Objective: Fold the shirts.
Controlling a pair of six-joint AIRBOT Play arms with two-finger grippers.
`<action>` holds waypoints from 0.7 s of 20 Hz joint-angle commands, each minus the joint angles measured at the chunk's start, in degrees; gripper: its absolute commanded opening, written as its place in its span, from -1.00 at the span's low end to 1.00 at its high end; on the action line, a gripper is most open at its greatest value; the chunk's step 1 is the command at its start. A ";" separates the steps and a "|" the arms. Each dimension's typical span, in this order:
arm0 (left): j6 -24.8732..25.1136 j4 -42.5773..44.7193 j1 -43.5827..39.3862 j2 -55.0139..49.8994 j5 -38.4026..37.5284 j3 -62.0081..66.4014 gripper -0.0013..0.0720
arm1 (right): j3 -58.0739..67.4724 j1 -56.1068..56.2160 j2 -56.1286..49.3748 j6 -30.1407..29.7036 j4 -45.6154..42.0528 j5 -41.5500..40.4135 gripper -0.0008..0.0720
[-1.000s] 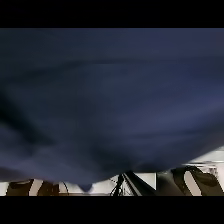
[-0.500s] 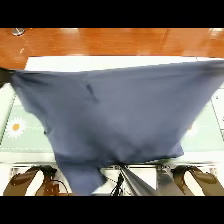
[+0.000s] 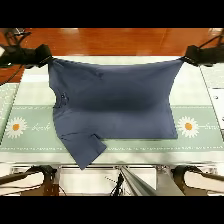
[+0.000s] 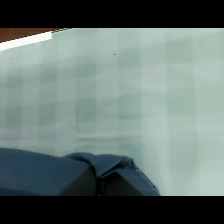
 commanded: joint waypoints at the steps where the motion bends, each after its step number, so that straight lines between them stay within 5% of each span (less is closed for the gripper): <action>1: -3.43 -1.79 -0.52 -8.76 -0.90 4.04 -0.90 | 9.97 0.07 -13.97 2.64 1.29 0.57 -0.89; 6: 2.25 -2.19 -0.09 -10.21 -10.64 4.17 -0.90 | 13.73 -0.61 -17.75 3.80 1.36 4.57 -0.89; 14: 9.84 -0.07 3.28 -9.90 -31.67 0.48 -0.90 | 9.60 -5.75 -17.81 -2.05 -1.18 26.75 -0.89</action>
